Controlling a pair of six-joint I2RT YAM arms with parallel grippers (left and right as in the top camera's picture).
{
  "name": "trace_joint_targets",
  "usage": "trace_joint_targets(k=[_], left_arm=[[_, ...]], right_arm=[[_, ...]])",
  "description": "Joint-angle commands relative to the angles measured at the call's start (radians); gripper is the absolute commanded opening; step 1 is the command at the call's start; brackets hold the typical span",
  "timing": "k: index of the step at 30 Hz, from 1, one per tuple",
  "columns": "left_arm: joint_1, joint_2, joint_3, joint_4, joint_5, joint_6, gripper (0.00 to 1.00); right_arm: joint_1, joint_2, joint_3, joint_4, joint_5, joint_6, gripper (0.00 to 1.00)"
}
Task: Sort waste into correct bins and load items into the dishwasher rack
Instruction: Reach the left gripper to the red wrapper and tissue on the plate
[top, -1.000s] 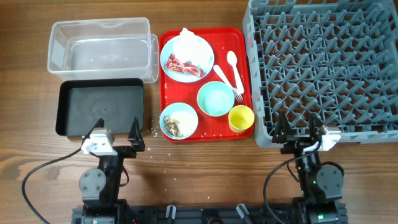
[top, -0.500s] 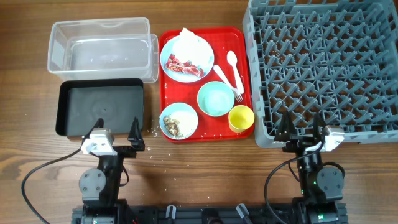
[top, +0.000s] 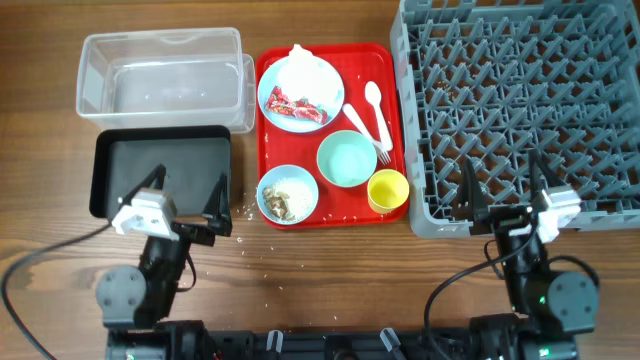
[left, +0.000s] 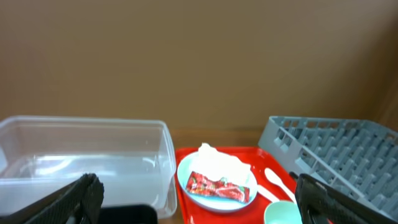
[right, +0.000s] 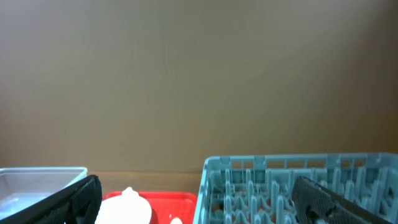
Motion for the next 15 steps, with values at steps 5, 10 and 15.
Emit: trace_joint_targets(k=[5, 10, 15], left_arm=[[-0.034, 0.651, 0.669, -0.354, 0.102, 0.051, 1.0], [-0.164, 1.183, 1.299, -0.79, 0.061, 0.051, 1.0], [-0.291, 1.591, 1.744, -1.103, -0.023, 0.048, 1.0]], right_arm=[[0.003, 0.373, 0.426, -0.192, -0.052, -0.067, 1.0], [0.003, 0.656, 0.818, -0.595, -0.069, -0.067, 1.0], [0.003, 0.832, 0.999, -0.81, -0.117, -0.067, 1.0]])
